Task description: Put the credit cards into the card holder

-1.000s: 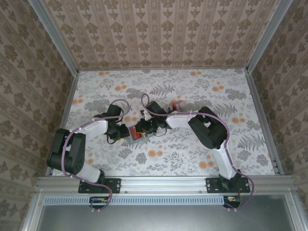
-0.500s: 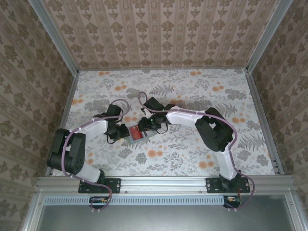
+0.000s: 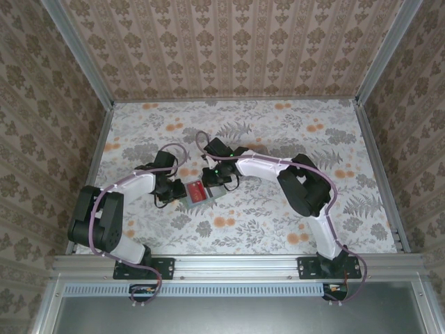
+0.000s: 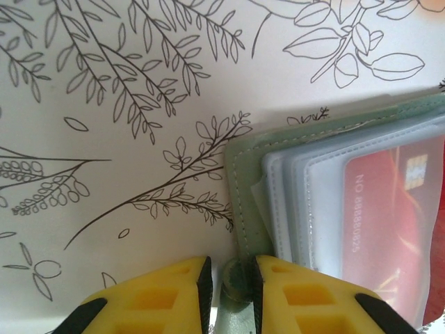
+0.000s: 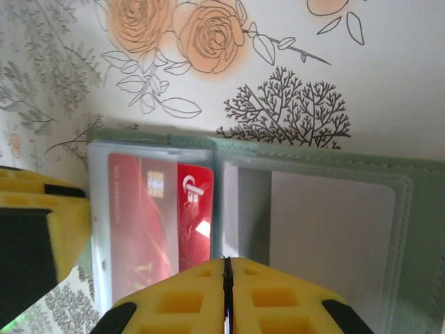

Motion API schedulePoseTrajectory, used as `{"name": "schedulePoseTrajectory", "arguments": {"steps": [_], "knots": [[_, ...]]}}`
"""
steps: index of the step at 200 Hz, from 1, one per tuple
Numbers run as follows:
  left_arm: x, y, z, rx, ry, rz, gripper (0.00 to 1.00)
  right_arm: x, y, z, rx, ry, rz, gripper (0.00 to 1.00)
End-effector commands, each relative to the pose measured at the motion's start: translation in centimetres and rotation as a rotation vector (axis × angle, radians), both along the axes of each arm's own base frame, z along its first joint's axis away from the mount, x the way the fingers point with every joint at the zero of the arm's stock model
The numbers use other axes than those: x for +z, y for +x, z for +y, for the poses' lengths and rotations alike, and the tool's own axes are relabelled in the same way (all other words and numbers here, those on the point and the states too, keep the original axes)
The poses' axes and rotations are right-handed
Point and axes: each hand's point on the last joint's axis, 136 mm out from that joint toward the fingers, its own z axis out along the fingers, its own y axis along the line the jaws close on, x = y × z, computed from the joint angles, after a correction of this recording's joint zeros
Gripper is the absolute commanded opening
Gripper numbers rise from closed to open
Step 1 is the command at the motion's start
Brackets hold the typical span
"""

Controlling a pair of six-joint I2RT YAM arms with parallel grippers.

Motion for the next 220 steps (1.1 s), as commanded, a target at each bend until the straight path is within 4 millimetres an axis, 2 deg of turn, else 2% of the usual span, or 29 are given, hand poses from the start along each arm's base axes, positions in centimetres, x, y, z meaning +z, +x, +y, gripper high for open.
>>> {"name": "schedulePoseTrajectory", "arguments": {"steps": [1, 30, 92, 121, 144, 169, 184, 200, 220], "knots": [[-2.8, -1.1, 0.8, 0.007, 0.045, 0.064, 0.23, -1.4, -0.3, -0.1, 0.023, -0.062, 0.017, 0.10], [-2.9, -1.0, 0.8, 0.008, 0.047, 0.065, 0.23, -1.8, -0.7, 0.7, 0.039, -0.068, 0.023, 0.11], [-3.1, -0.5, 0.4, 0.003, 0.032, 0.064, 0.23, -1.5, -2.2, 3.8, 0.103, -0.027, 0.035, 0.11], [-2.8, -0.5, 0.5, 0.001, 0.038, 0.058, 0.23, -0.9, -1.9, 3.2, 0.096, -0.036, 0.015, 0.11], [-1.9, -0.2, 0.6, 0.005, 0.038, 0.029, 0.23, 0.8, -1.5, 2.3, 0.083, -0.026, -0.027, 0.12], [-0.1, 0.3, 0.7, 0.012, 0.037, -0.023, 0.23, 2.8, -1.3, 1.6, 0.091, -0.023, -0.090, 0.17], [1.2, 0.8, 0.8, 0.021, 0.029, -0.061, 0.23, 3.6, -1.6, 1.7, 0.115, -0.005, -0.115, 0.25], [2.6, 1.2, 0.8, 0.036, 0.014, -0.107, 0.25, 3.8, -2.2, 1.9, 0.153, -0.011, -0.129, 0.34], [3.6, 1.5, 1.2, 0.068, -0.007, -0.144, 0.27, 3.3, -2.9, 2.1, 0.187, -0.036, -0.123, 0.42]]}}
